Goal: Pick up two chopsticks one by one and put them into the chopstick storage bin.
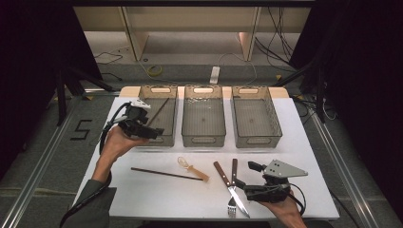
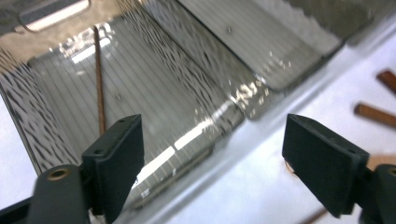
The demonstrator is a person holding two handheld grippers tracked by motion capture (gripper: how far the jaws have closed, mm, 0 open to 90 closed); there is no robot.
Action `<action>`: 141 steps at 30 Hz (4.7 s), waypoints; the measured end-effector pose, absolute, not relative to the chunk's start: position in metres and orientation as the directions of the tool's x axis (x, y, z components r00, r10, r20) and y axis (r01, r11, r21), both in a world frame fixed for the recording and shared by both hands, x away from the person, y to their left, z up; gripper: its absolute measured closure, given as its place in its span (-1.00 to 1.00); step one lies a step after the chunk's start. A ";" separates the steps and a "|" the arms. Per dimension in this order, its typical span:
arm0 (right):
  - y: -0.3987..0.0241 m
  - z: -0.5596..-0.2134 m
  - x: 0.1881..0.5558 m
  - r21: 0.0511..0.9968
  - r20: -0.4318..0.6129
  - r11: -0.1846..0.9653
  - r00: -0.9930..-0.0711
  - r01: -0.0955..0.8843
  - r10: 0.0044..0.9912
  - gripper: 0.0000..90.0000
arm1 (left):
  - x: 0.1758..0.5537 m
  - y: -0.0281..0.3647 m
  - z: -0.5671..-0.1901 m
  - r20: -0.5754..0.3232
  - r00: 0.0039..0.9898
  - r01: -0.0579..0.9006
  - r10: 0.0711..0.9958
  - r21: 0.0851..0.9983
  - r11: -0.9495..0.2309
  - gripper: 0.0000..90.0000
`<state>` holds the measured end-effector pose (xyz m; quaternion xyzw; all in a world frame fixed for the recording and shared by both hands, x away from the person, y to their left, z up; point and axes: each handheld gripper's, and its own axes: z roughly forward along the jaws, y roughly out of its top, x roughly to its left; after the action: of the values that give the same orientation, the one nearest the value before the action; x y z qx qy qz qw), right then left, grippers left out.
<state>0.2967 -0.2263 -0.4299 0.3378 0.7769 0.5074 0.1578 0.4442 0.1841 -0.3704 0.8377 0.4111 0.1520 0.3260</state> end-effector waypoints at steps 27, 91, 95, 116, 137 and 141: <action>-0.228 -0.429 0.297 0.897 0.090 0.258 -0.720 0.359 0.689 -0.48 | 0.414 0.154 -0.416 0.018 0.827 0.529 0.562 0.315 -0.788 -0.58; -0.228 -0.430 0.297 0.890 0.090 0.270 -0.722 0.367 0.686 -0.48 | 0.399 0.142 -0.460 0.023 0.942 0.332 0.335 0.083 -0.940 0.68; -0.227 -0.430 0.297 0.888 0.088 0.276 -0.724 0.368 0.684 -0.48 | 0.394 0.141 -0.459 0.028 0.953 0.298 0.300 0.068 -0.952 0.75; -0.226 -0.431 0.297 0.885 0.088 0.283 -0.730 0.370 0.678 -0.47 | 0.388 0.146 -0.450 -0.001 0.968 0.247 0.250 0.163 -0.955 0.88; -0.227 -0.431 0.297 0.885 0.084 0.284 -0.728 0.368 0.680 -0.47 | 0.399 0.166 -0.407 0.008 0.851 0.478 0.525 0.402 -0.781 0.88; -0.227 -0.431 0.297 0.886 0.084 0.284 -0.728 0.367 0.680 -0.48 | 0.401 0.172 -0.402 0.000 0.818 0.516 0.575 0.442 -0.734 0.88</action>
<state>0.2966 -0.2267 -0.4307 0.3334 0.7855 0.4971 0.1573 0.4013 0.1717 -0.4015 0.9285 0.2938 0.0687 0.2163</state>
